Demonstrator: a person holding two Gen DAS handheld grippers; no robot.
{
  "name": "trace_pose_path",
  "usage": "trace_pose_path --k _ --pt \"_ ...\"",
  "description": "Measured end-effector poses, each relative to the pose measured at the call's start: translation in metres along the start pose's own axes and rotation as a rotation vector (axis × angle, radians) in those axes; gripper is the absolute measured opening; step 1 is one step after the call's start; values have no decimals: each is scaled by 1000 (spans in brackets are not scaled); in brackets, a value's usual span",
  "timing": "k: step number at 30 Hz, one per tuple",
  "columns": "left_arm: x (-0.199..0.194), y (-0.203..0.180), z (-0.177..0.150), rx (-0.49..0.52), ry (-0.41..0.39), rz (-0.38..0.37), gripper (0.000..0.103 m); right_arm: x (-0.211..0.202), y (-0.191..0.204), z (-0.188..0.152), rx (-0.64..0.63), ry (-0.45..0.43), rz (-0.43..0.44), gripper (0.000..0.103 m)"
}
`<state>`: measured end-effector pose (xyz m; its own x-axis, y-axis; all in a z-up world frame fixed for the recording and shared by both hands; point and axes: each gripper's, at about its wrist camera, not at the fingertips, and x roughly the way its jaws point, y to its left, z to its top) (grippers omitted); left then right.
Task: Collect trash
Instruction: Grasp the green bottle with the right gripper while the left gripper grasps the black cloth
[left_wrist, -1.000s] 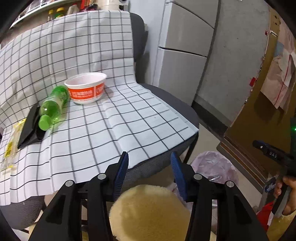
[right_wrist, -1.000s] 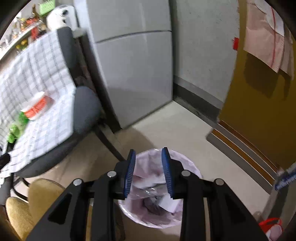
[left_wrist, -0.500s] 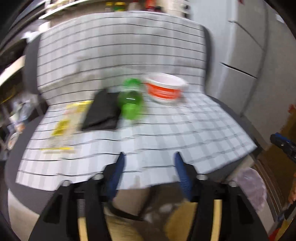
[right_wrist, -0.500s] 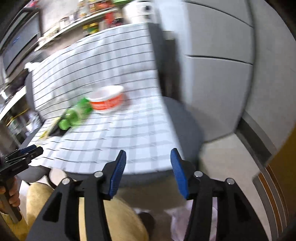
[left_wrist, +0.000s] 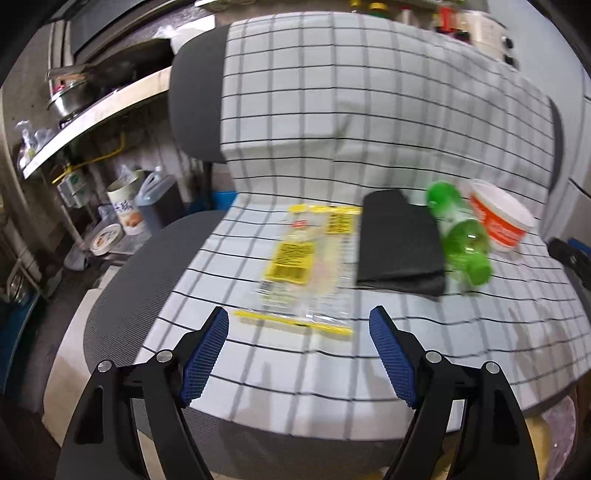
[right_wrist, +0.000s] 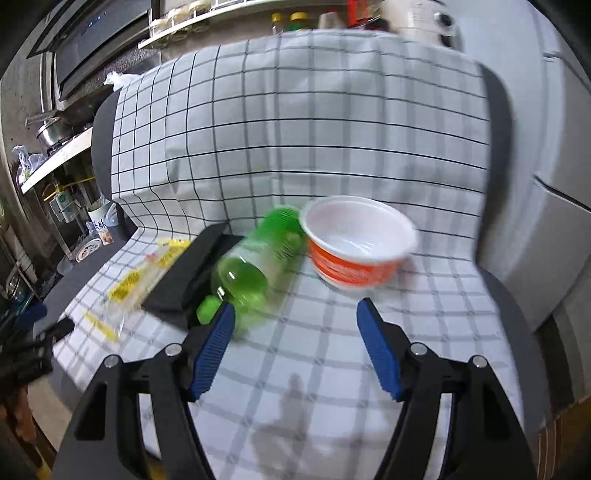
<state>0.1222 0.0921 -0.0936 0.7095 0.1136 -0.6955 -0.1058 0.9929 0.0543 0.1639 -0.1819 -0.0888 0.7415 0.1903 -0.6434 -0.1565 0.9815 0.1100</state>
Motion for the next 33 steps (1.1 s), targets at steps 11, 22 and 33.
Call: trace_pose_path --k 11,22,33 --pt "27 35 8 -46 8 -1 79 118 36 39 86 88 -71 67" --pt "27 32 -4 -24 25 -70 76 130 22 32 163 222 -18 60" --pt "30 -21 4 76 21 -182 67 18 5 -29 -46 212 -41 60"
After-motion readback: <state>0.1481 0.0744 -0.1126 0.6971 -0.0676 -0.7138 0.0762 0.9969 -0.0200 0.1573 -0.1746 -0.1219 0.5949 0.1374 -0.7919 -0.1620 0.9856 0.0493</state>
